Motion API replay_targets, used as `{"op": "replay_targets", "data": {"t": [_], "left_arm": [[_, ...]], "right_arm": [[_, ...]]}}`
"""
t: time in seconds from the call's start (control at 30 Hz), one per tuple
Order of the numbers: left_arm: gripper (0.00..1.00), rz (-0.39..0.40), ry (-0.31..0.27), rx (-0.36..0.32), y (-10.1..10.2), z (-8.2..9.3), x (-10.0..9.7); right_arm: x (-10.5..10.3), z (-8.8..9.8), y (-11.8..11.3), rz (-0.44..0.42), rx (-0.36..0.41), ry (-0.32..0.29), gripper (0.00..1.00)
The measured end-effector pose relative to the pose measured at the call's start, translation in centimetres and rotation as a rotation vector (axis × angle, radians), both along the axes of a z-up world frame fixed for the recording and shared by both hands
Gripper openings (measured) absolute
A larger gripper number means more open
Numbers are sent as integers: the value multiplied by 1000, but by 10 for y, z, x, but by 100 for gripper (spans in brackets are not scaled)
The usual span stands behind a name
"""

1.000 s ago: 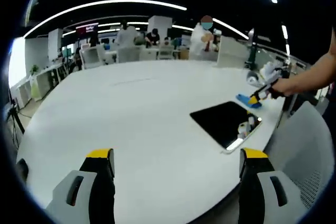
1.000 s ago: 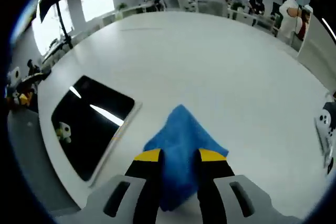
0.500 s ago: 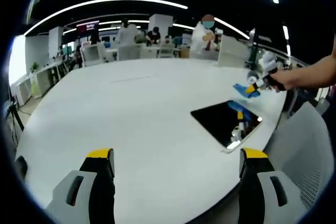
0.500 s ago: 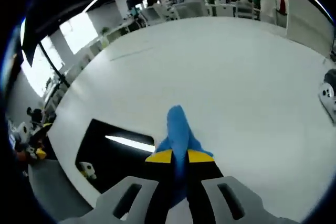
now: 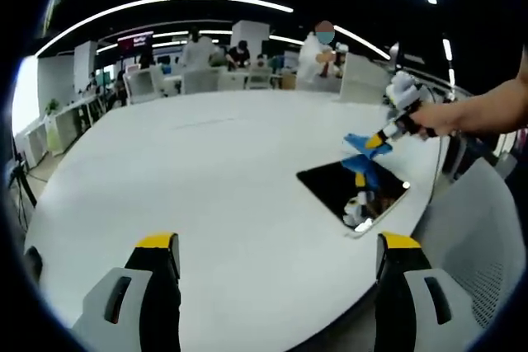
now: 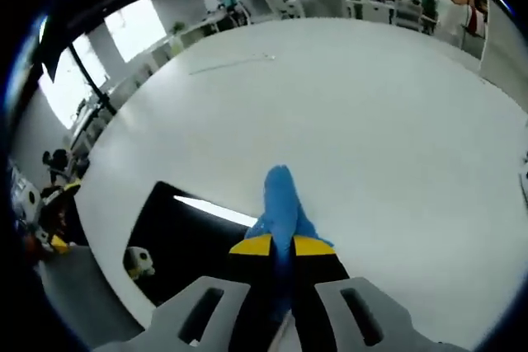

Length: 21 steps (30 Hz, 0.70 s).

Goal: Wipe the mirror surface with the cleaning cloth until all visible marks leave the cleaned area.

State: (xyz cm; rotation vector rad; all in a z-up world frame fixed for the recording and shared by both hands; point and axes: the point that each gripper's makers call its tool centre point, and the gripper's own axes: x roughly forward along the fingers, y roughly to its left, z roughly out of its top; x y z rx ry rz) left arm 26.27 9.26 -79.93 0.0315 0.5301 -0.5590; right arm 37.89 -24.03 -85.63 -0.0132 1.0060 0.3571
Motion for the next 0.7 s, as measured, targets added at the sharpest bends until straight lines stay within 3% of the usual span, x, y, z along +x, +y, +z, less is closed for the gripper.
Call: {"op": "replay_targets", "data": {"t": [0.1,0.13,0.2,0.23,0.7], "left_arm": [[99,4,-12,18,2,1,1],[99,9,-13,22,3,0,2],[99,15,-11,18,4,0,2],[99,15,-13,17,4,0,3],[99,-8,-5,14,0,-2,1]], "right_arm": [[-7,-18,0,-16,-21,49,1],[-6,-12,-2,-57,-17,38,1],[-8,-10,5,-25,-34,32,1],[-8,-10,13,14,-42,36,1],[-3,-11,115,136,8,95,1]]}}
